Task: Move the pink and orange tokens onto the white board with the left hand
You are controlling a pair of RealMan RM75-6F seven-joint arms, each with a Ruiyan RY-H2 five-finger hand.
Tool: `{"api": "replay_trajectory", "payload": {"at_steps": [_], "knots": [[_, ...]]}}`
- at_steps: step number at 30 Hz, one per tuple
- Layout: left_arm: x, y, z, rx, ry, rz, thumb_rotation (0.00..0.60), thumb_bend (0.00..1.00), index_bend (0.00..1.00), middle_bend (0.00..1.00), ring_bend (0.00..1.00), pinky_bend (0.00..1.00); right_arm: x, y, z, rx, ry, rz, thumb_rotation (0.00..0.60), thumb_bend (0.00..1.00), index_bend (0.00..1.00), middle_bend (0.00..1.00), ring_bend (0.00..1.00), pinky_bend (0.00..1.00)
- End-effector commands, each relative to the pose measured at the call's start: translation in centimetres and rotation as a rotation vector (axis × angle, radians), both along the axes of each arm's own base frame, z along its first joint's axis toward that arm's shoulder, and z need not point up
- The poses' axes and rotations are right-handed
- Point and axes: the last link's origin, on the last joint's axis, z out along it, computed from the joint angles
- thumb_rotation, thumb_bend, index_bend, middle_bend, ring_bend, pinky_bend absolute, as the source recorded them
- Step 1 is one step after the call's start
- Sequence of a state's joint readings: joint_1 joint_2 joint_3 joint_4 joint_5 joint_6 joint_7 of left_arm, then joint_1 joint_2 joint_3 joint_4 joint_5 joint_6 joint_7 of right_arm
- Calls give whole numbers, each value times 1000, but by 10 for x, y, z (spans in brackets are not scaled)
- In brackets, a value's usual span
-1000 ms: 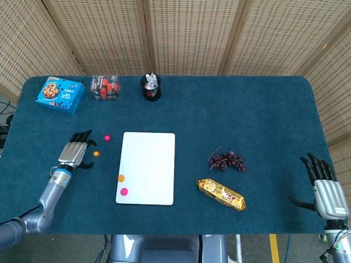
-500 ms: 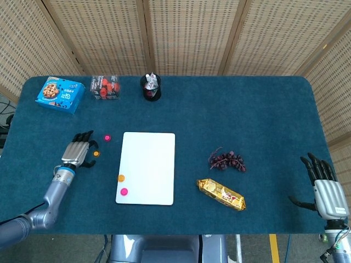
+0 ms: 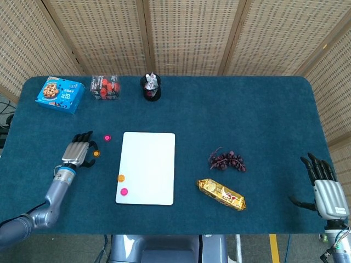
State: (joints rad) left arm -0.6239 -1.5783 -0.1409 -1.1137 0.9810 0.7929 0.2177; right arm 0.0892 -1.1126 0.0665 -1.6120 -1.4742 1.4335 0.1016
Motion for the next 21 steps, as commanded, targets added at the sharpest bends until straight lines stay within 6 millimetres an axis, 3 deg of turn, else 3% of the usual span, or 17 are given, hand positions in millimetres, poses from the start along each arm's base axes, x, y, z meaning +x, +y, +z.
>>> {"api": "replay_trajectory", "payload": {"at_steps": [1,7,21], "knots": [[0,1,0,3,1,0,600,347,390,0,0,0,0,0,0,1,0,0,600,0,0,0,0,0],[0,1,-1,16,9,4,600,355,548,0,0,0,0,-1,0,1,-3,-2,600,0,0,0,0,0],[9,-1,10,31,-17,-23,600,355,573,0,0,0,0,0,0,2,-5,-2,600,0,0,0,0,0]]}}
